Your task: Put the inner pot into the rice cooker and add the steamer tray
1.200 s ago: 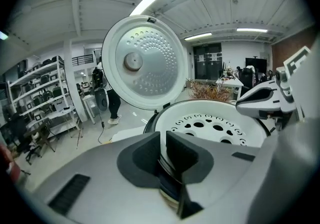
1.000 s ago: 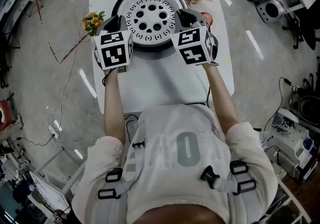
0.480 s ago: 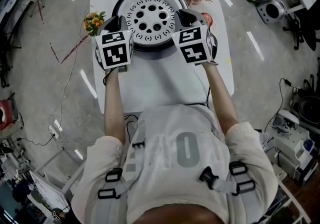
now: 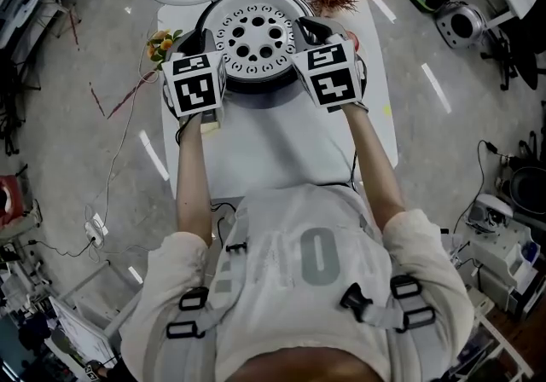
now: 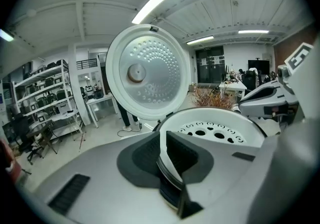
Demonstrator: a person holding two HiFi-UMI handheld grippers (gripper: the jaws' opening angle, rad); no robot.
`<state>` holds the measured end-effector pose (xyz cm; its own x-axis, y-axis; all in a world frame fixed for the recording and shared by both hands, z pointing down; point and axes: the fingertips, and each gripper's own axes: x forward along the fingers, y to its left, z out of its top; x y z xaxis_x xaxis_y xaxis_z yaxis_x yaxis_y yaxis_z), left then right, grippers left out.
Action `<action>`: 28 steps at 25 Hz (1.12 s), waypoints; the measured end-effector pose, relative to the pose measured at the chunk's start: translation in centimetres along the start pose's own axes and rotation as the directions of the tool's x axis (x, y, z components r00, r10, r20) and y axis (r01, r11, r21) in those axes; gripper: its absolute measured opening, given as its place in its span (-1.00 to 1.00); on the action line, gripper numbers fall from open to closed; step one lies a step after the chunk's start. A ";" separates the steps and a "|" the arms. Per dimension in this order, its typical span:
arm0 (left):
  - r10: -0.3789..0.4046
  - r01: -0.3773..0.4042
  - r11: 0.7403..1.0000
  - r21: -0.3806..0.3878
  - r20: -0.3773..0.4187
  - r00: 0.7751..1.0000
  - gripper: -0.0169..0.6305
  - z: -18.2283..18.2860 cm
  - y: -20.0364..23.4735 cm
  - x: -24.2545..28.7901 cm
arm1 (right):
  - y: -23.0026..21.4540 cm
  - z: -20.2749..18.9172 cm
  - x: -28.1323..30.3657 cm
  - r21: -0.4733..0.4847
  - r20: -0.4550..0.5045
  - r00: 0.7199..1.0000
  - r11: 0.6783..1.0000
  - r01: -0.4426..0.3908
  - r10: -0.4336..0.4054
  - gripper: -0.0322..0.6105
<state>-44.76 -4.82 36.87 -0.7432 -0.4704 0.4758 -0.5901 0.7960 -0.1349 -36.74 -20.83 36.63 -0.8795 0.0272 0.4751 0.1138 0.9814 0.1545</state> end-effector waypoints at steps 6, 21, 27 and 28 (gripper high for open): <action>0.004 -0.004 1.000 0.001 0.174 0.985 -0.79 5.3 -0.2 -3.9 | 0.3 3.1 -2.5 -0.057 0.092 0.996 0.998 0.016 -0.011 -0.81; 0.082 -0.053 0.996 -0.071 0.522 0.849 -0.89 7.0 -2.4 -16.2 | 3.0 6.9 -10.3 0.026 0.402 0.913 0.997 0.068 -0.073 -0.87; 0.126 -0.075 0.990 -0.119 0.510 0.851 -0.89 4.6 -1.4 -16.5 | 3.5 4.2 -11.1 0.053 0.396 0.914 0.996 0.075 -0.090 -0.88; 0.131 -0.078 0.989 -0.125 0.507 0.852 -0.89 4.4 -1.2 -16.5 | 3.7 3.9 -11.0 0.050 0.389 0.917 0.996 0.072 -0.086 -0.88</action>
<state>-33.19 0.33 25.38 -0.8703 -0.4897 -0.0527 -0.4866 0.8714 -0.0619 -28.47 -16.78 28.59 -0.9962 0.0146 0.0853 0.0269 0.9891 0.1445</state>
